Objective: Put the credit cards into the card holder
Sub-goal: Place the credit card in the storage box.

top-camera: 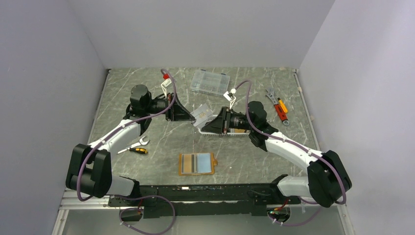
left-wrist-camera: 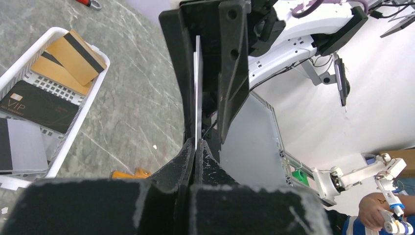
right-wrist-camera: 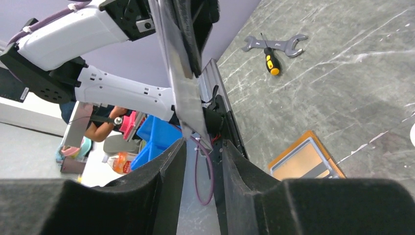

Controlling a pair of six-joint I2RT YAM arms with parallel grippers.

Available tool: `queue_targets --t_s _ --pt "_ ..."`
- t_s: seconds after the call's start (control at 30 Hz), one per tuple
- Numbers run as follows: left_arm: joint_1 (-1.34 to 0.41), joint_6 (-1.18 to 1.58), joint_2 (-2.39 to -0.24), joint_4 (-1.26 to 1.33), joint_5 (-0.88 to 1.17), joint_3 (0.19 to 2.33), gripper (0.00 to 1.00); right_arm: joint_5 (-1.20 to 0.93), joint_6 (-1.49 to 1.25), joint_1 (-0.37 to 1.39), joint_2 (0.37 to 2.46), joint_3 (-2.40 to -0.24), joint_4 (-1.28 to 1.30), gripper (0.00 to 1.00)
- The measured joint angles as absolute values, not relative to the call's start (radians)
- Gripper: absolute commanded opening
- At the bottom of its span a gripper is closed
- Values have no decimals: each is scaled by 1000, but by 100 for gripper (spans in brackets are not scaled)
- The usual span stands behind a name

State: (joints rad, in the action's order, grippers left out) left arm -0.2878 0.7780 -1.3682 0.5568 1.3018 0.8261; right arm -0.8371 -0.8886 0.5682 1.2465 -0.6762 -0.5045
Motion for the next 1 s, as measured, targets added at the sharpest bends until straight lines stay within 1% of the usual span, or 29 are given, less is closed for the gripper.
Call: queue_targets --t_s 0.2,0.4,0.5,0.67,0.73,0.83,1.0 --pt "-288 854 -1372 640 1304 812 0 -816 -904 582 1280 -672 -551 30" --pt "-287 889 -1372 679 1306 801 0 -779 -908 583 1279 -672 -577 32" --pt "-287 905 -1372 698 1306 800 0 -757 -906 583 1271 -672 -577 26" --pt "-287 912 -1372 707 1305 800 0 -744 -911 584 1258 -672 -606 9" --pt "-287 912 -1372 709 1304 800 0 -744 -921 585 1258 -667 -624 5" --pt "-287 911 -1372 707 1304 800 0 -746 -934 586 1258 -661 -643 0" --pt "-282 904 -1372 688 1306 800 0 -745 -939 589 1246 -645 -653 0"
